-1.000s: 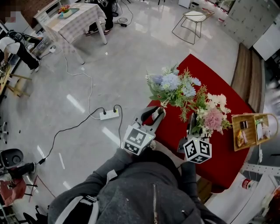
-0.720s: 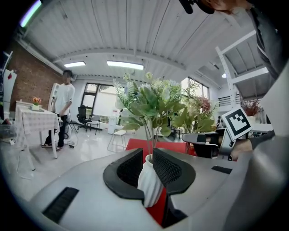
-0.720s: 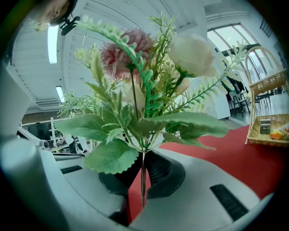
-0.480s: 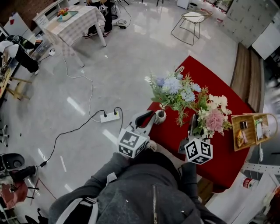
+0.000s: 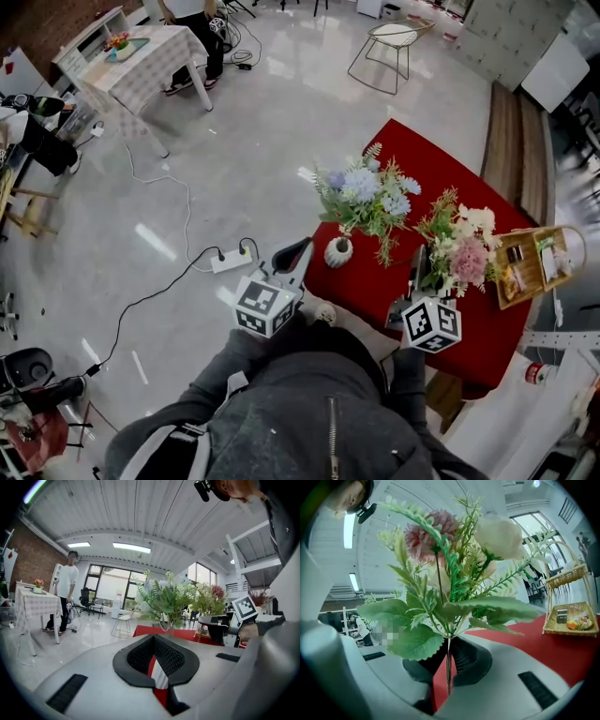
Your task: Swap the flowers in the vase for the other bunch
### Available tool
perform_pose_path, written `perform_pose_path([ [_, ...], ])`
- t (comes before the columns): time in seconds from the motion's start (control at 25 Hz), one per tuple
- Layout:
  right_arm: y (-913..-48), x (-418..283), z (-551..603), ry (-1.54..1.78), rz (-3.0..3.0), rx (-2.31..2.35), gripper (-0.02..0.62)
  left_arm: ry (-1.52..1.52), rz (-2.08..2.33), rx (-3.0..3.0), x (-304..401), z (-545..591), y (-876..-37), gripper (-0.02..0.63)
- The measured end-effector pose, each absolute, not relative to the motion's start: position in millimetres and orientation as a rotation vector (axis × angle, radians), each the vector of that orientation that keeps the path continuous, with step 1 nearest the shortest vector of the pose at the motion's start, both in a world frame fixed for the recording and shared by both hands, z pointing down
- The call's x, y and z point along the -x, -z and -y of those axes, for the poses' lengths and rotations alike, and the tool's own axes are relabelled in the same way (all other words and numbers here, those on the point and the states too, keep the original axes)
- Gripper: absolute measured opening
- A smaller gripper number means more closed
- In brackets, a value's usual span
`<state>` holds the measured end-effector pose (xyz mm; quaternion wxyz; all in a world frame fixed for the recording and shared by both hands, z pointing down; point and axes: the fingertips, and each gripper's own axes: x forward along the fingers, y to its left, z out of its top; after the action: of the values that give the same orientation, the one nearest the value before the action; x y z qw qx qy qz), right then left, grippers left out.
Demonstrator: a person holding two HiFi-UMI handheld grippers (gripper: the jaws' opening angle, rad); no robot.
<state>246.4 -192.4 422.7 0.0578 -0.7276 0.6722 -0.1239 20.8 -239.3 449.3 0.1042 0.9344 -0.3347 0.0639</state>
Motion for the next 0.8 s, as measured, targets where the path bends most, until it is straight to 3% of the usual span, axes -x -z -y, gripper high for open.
perform_pose_path([
  [0.8,-419,-267,172,0.461,-1.963,2.234,0.028,-0.270,0.930,-2.685,-16,228,-465,0.009],
])
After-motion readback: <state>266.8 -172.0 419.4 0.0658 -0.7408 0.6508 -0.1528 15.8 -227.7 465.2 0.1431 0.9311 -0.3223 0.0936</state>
